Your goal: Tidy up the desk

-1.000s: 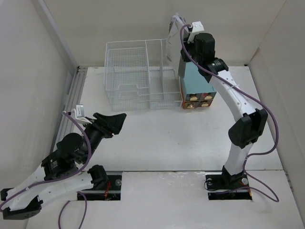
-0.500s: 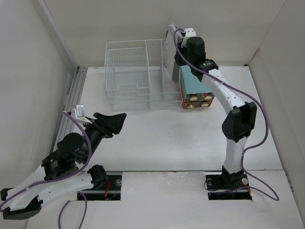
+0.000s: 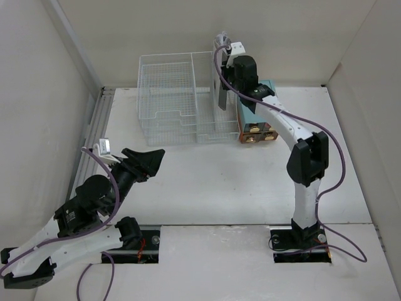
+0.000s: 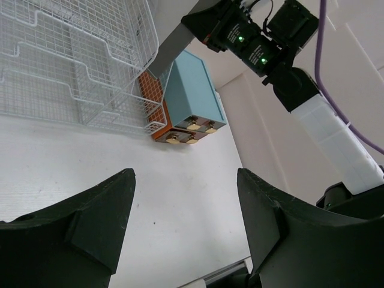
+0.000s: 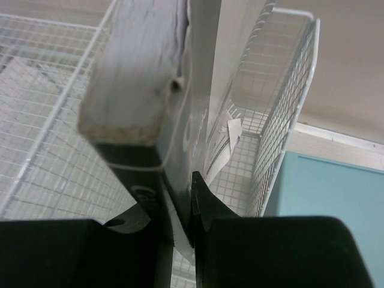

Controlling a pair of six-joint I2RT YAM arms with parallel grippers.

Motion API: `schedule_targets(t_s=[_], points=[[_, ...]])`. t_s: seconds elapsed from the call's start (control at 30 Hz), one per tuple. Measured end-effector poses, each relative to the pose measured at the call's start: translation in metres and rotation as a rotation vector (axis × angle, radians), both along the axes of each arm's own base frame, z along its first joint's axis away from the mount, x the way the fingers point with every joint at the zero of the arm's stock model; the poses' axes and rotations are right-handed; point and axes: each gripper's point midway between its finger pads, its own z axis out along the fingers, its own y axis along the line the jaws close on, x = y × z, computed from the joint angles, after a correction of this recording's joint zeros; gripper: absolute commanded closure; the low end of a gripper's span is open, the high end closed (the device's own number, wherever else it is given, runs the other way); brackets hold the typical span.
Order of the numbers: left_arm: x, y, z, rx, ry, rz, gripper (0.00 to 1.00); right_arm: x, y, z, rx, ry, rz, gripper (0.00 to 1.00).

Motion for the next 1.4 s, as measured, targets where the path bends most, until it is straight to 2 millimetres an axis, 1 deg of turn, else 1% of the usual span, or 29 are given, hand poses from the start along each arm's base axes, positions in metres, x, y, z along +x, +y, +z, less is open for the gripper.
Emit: schedule_targets(t_s=[0.1,0.2,0.33,0.4,0.6,0.73,0.77,0.83,0.87,0.9,0.97,1.0,1.03,1.07,1.1,1.13,1.2,1.27,1.4], points=[[0.000,0.001,0.000,-0.007,0.004,0.004,0.34,0.006,0.000,-0.017,-0.013,0.006,-0.011,1.00],[0.000,0.001,0.000,-0.013,0.008,0.004,0.34,0.010,0.000,-0.047,-0.035,0.041,-0.020,1.00],[0.000,0.000,0.000,-0.015,0.009,0.004,0.34,0.008,-0.002,-0.089,-0.076,0.103,-0.021,1.00],[0.000,0.000,0.000,-0.016,0.008,0.004,0.34,0.009,-0.003,-0.093,-0.085,0.102,-0.024,1.00],[0.000,-0.001,-0.001,-0.013,0.010,0.002,0.34,0.012,-0.003,-0.088,-0.079,0.083,-0.028,1.00],[-0.001,-0.001,0.000,-0.014,0.010,-0.004,0.34,0.010,-0.003,-0.096,-0.078,0.070,-0.024,1.00],[-0.001,-0.002,-0.001,-0.013,0.010,-0.005,0.34,0.009,-0.004,-0.100,-0.083,0.065,-0.021,0.86],[-0.001,-0.002,-0.001,-0.013,0.010,-0.007,0.34,0.004,-0.007,-0.108,-0.092,0.055,-0.016,0.63],[-0.001,-0.002,-0.001,-0.013,0.010,-0.008,0.34,-0.001,-0.009,-0.112,-0.096,0.058,-0.014,0.47],[-0.001,-0.002,0.000,-0.014,0.010,-0.009,0.34,-0.005,-0.010,-0.115,-0.099,0.064,-0.009,0.41],[-0.001,-0.002,0.000,-0.014,0.010,-0.011,0.34,-0.013,-0.012,-0.118,-0.112,0.064,0.003,0.31],[-0.001,-0.003,0.000,-0.014,0.010,-0.012,0.34,-0.016,-0.013,-0.116,-0.114,0.061,0.009,0.23],[-0.002,-0.003,0.000,-0.014,0.010,-0.015,0.34,-0.019,-0.013,-0.113,-0.113,0.054,0.013,0.21],[-0.002,-0.003,0.000,-0.014,0.009,-0.017,0.34,-0.023,-0.013,-0.107,-0.110,0.043,0.020,0.21],[-0.002,-0.004,0.000,-0.015,0.009,-0.019,0.34,-0.027,-0.014,-0.101,-0.109,0.032,0.026,0.14],[-0.002,-0.004,0.000,-0.016,0.009,-0.022,0.34,-0.031,-0.015,-0.093,-0.102,0.021,0.030,0.11],[-0.003,-0.006,0.001,-0.021,0.006,-0.030,0.34,-0.041,-0.018,-0.073,-0.091,-0.010,0.043,0.11],[-0.003,-0.007,0.002,-0.025,0.003,-0.037,0.34,-0.054,-0.021,-0.045,-0.073,-0.050,0.054,0.11],[-0.004,-0.011,0.005,-0.033,-0.008,-0.055,0.34,-0.086,-0.029,0.023,-0.035,-0.156,0.079,0.08]])
